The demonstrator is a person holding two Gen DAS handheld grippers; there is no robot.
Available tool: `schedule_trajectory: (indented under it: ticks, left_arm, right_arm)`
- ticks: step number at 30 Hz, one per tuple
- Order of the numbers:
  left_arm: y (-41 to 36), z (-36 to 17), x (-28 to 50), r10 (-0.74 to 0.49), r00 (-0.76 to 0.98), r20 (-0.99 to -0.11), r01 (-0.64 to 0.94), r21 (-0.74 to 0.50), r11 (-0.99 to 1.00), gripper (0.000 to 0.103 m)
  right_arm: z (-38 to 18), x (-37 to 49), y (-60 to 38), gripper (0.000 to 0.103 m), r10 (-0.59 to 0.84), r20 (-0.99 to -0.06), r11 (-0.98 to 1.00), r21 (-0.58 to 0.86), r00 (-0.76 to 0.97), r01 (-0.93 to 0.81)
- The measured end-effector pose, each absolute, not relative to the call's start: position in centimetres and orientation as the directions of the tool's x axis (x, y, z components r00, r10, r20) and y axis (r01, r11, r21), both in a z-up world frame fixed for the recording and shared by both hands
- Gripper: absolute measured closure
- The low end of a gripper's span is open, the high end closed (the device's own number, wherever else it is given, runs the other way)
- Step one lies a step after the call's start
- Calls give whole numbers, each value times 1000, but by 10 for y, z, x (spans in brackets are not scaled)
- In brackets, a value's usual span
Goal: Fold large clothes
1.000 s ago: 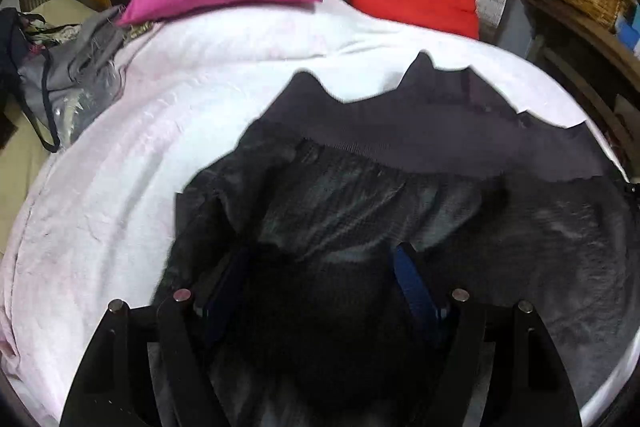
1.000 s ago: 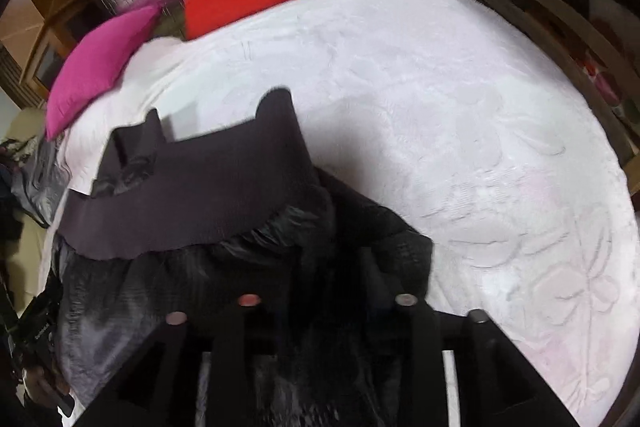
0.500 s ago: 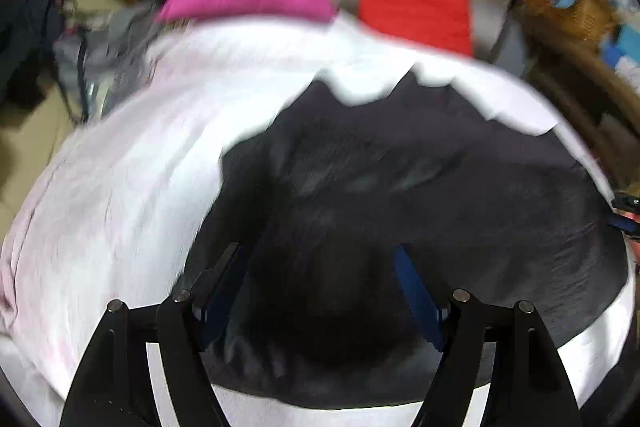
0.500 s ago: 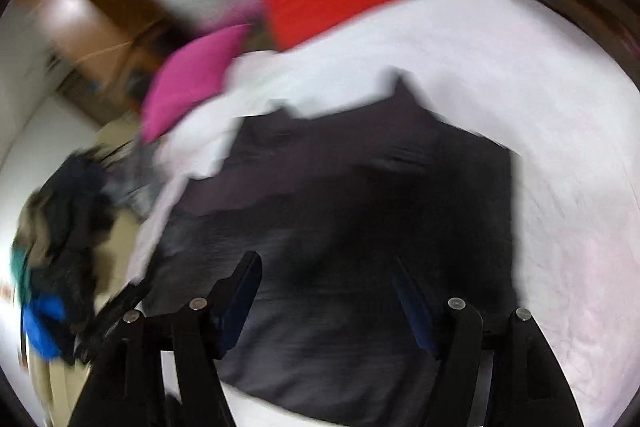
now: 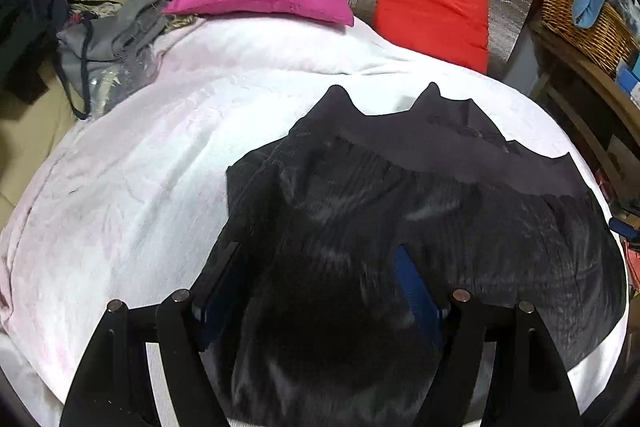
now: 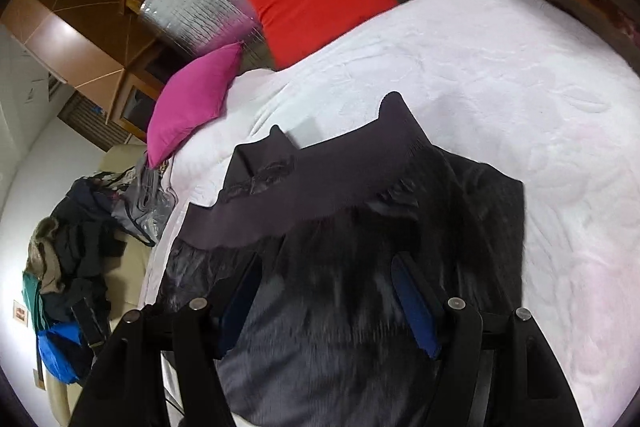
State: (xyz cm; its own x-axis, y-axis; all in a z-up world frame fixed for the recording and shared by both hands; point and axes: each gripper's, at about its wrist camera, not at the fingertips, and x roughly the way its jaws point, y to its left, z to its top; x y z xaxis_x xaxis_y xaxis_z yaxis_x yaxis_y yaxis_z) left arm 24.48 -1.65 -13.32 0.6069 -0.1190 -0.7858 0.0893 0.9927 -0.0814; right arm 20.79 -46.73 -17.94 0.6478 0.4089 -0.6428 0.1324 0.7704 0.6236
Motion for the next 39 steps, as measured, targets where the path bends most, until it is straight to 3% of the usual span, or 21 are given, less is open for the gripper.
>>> schedule_trajectory:
  ticks: [3,5,8,23,32,34,39]
  left_arm:
    - [-19,-142,262,-101,586,-804,87,-62,994,26]
    - [-16,-157,273,-79,559,-826,67,-50,997,26]
    - [-19,-168,275,-44,562,-826,71,-5,997,26]
    - [-4,-137,243,-57,602,-796,44,-37,998,26]
    - [-3,-150,242,-34,585,-810,25,-24,999,26]
    - [0,-162,247,18,558,-830,-2,20,1000,26]
    - [12,-150,232,-12,564,-826,-36,-39,999,26]
  right_arm:
    - [-192,223,-476,32,427,-644,744,650,635,159]
    - [-207,228,-490,32,365,-682,749,619,634,236]
    - [-224,228,-503,32,391,-657,695,670,645,261]
    - [-170,161,-461,32,385,-625,776,618,680,128]
    - [-210,157,-491,32,340,-679,751,613,651,247]
    - [-206,154,-492,32,334,-673,744,619,660,254]
    - [-174,134,-471,32,291,-666,802,561,687,204]
